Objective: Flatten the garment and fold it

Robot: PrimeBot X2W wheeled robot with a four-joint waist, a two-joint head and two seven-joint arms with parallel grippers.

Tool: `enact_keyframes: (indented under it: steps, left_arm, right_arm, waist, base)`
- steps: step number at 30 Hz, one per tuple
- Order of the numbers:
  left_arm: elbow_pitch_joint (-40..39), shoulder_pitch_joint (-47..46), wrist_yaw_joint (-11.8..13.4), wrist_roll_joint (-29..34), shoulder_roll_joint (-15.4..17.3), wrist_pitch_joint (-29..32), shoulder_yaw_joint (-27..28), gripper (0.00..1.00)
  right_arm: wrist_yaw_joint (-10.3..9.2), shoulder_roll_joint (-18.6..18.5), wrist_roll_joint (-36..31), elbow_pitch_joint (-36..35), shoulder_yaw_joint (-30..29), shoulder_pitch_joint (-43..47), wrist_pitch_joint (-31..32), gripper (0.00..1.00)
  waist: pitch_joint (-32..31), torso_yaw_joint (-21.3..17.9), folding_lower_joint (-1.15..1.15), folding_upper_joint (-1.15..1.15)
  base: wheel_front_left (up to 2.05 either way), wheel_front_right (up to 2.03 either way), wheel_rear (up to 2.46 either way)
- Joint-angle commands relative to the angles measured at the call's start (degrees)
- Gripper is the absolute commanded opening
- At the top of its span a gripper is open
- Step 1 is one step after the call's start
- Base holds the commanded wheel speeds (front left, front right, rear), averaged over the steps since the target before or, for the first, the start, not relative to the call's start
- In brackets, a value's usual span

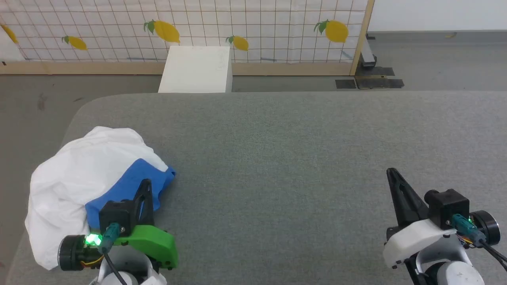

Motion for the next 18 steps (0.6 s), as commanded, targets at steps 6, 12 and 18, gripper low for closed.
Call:
enact_keyframes:
  steps: [6, 12, 18]
  left_arm:
    - [-0.16, 0.67, 0.01, 0.72, -0.22, 0.08, 0.15, 0.0]
    - [-0.16, 0.67, 0.01, 0.72, -0.22, 0.08, 0.15, 0.0]
    - [0.02, -0.01, 0.0, -0.19, 0.01, -0.01, -0.09, 1.0]
  right_arm:
    - [-0.1, 0.07, -0.38, -0.3, -0.07, 0.76, -0.01, 0.0]
    - [-0.1, 0.07, -0.38, -0.3, -0.07, 0.76, -0.01, 0.0]
    - [0.0, 0.0, 0.05, 0.03, 0.0, 0.01, -0.02, 1.0]
  waist:
    - [0.0, 0.0, 0.0, 0.0]
    - [0.0, 0.0, 0.0, 0.0]
    - [0.0, 0.0, 0.0, 0.0]
  base:
    - [0.0, 0.0, 0.0]
    - [0.0, 0.0, 0.0]
    - [0.0, 0.0, 0.0]
